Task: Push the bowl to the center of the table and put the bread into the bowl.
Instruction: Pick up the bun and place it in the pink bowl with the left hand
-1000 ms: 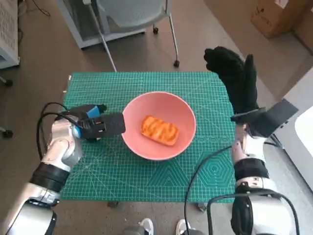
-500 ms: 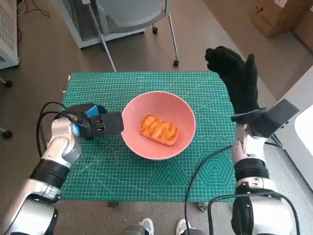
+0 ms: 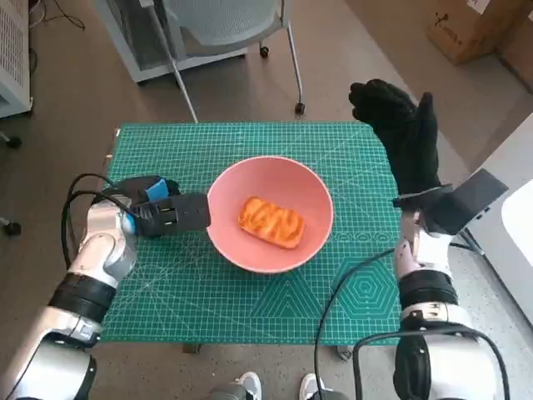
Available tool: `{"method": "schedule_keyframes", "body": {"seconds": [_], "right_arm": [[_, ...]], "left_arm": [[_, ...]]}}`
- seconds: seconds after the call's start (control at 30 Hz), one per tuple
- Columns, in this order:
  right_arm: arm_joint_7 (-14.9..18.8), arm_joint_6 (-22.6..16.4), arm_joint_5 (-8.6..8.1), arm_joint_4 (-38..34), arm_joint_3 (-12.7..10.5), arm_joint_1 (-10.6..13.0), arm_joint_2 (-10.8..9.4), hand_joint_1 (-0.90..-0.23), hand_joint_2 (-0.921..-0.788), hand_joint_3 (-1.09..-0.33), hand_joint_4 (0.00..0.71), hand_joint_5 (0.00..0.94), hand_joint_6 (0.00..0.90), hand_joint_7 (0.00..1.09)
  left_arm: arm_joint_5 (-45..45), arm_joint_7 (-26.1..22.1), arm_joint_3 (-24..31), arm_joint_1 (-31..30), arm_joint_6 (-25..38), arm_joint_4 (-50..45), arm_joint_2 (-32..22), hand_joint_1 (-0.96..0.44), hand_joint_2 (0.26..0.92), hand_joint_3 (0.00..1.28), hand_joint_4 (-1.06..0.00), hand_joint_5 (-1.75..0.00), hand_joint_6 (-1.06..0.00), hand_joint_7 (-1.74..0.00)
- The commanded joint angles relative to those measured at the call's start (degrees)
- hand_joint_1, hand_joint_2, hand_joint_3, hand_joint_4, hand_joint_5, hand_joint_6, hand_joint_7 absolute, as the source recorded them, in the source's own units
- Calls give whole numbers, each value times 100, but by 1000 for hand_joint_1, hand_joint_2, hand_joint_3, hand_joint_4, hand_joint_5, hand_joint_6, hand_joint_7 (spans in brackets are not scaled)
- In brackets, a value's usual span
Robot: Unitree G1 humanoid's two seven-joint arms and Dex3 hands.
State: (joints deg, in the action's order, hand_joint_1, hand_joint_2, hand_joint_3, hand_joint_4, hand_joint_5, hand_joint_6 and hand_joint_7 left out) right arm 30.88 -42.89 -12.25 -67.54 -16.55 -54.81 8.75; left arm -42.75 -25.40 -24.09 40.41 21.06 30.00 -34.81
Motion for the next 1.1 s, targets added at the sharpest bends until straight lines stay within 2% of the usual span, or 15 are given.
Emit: {"method": "schedule_keyframes", "body": {"seconds": [0.03, 0.17, 0.33, 0.37, 0.43, 0.63, 0.9, 1.1], "right_arm": [[65, 97, -36, -75, -13, 139, -9, -515, -921, -614, 333, 0, 506, 0], [66, 107, -36, -83, -12, 130, -16, -515, -921, -613, 333, 1, 507, 1], [90, 114, -51, -82, -17, 128, -26, -515, -921, -612, 334, 1, 507, 1], [99, 113, -55, -79, -19, 131, -28, -513, -921, -612, 334, 1, 507, 1], [115, 113, -64, -74, -23, 135, -27, -513, -921, -612, 334, 1, 507, 1], [154, 112, -100, -76, -36, 147, -21, -515, -921, -612, 334, 0, 508, 1], [203, 77, -141, -36, -48, 203, -33, -528, -921, -607, 330, 0, 510, 2], [207, 32, -143, 13, -54, 265, -36, -528, -921, -607, 326, 0, 502, 0]], "left_arm": [[-109, -396, 266, 20, 412, -1232, -297, 3, 895, 92, -614, -1378, -781, -871], [-113, -507, 559, -61, 662, -2282, -376, 2, 910, 79, -620, -1347, -731, -949], [43, 17, 1025, -262, 343, -3269, -304, 2, 917, 62, -640, -1285, -709, -1015], [69, 129, 1100, -298, 234, -3414, -285, 2, 912, 59, -668, -1203, -703, -1074], [70, 318, 1202, -340, 72, -3719, -230, 2, 910, 58, -679, -1165, -700, -1104], [-158, 506, 1084, -184, -93, -4149, 22, 3, 908, 39, -724, -1029, -711, -1174], [-309, 71, 641, 219, -102, -4211, 460, 2, 914, 26, -730, -1077, -704, -1123], [-181, 41, 444, 252, -262, -4034, 852, 2, 919, 30, -732, -1100, -668, -1138]]}}
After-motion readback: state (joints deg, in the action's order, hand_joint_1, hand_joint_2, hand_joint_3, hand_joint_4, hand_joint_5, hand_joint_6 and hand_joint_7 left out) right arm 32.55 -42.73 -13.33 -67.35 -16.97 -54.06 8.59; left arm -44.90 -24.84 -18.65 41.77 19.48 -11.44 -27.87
